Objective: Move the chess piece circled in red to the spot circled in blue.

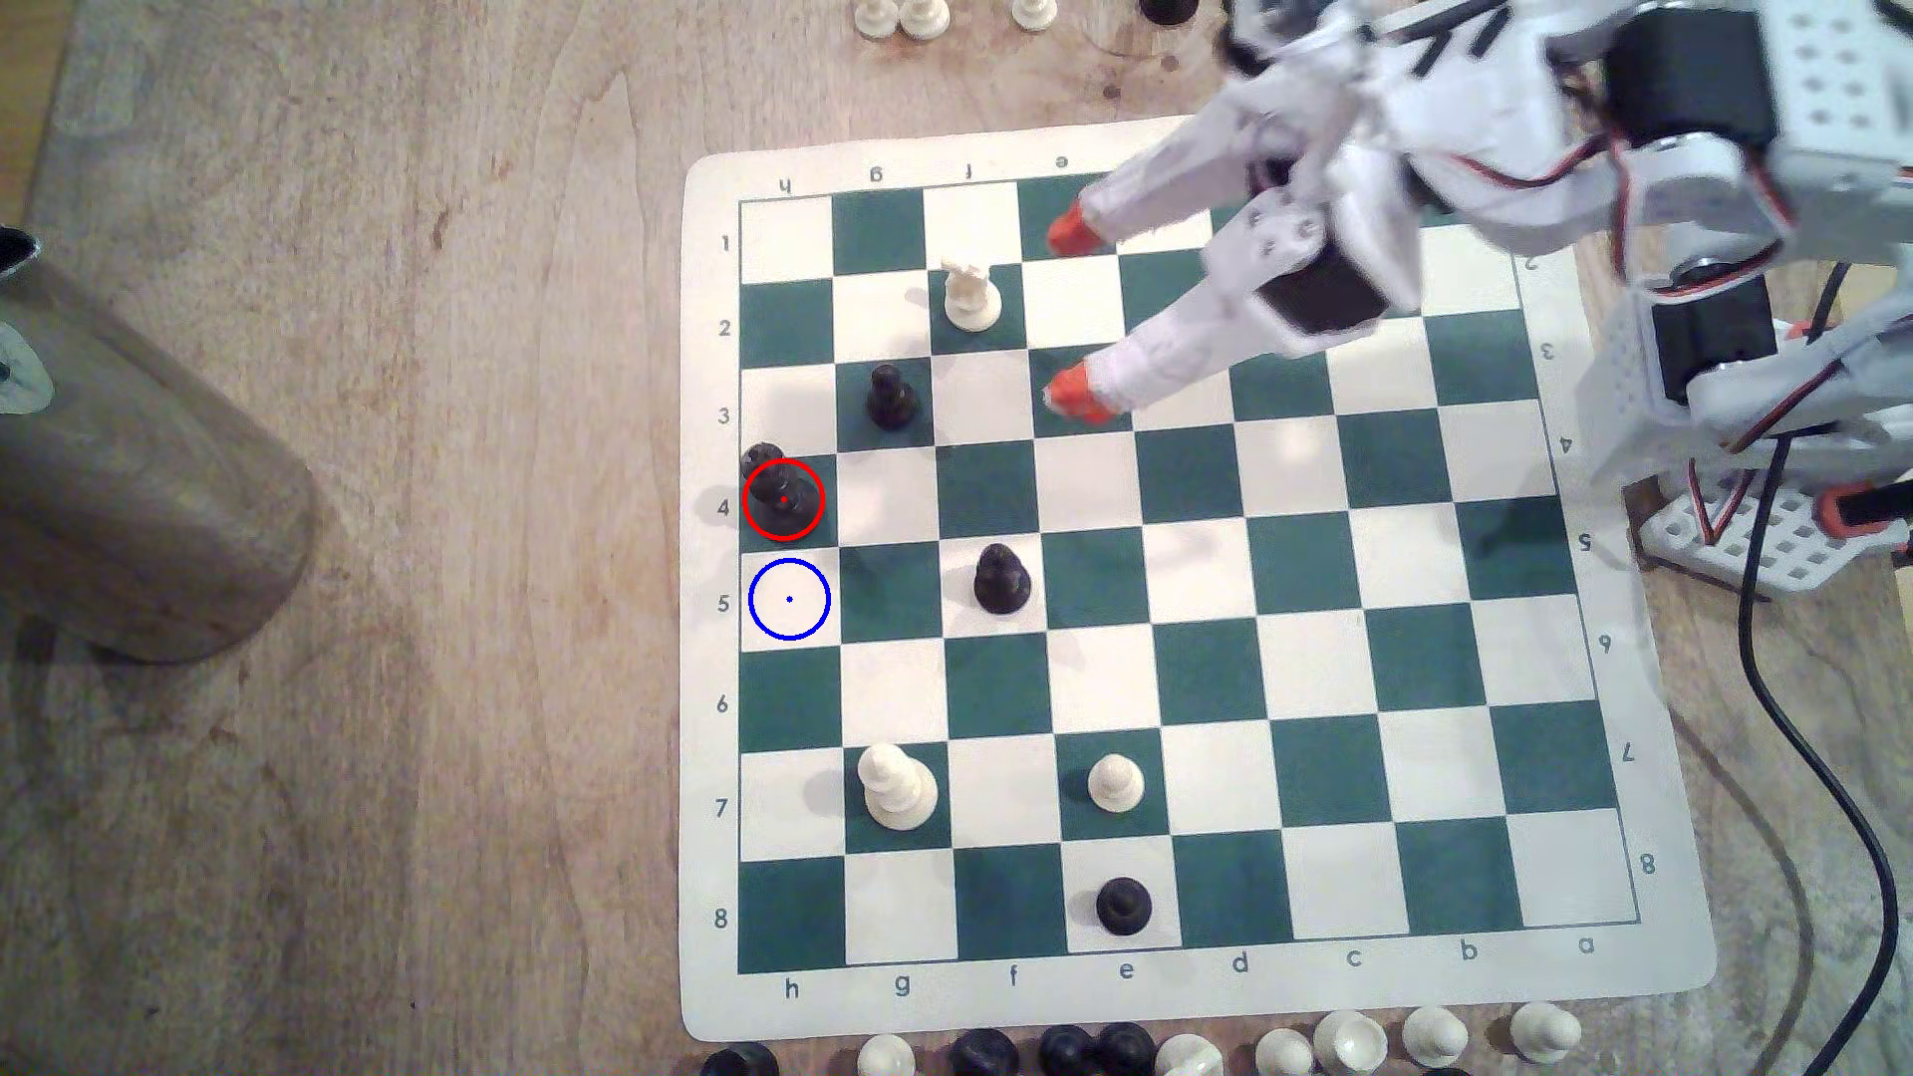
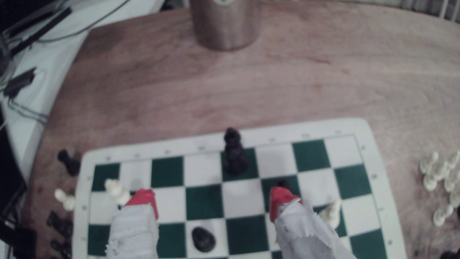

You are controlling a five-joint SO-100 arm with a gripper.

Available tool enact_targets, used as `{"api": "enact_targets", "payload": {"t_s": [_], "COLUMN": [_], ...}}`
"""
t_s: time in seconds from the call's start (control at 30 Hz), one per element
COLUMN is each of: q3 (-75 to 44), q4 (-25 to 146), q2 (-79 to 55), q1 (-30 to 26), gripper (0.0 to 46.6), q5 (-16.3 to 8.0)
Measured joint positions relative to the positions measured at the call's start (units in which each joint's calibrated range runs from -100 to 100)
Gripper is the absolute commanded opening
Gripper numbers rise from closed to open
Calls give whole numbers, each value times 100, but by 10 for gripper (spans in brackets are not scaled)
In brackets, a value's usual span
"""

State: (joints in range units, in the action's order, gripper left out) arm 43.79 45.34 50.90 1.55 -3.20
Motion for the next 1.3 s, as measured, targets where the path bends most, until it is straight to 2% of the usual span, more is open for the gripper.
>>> {"api": "enact_targets", "payload": {"t_s": [0.33,0.67,1.3], "q3": [-542,-1356,-2585], "q4": [-175,-614,-1076], "q2": [-1667,-3544,-5320], "q1": [96,29,118], "gripper": [234,239,228], "q5": [29,34,107]}}
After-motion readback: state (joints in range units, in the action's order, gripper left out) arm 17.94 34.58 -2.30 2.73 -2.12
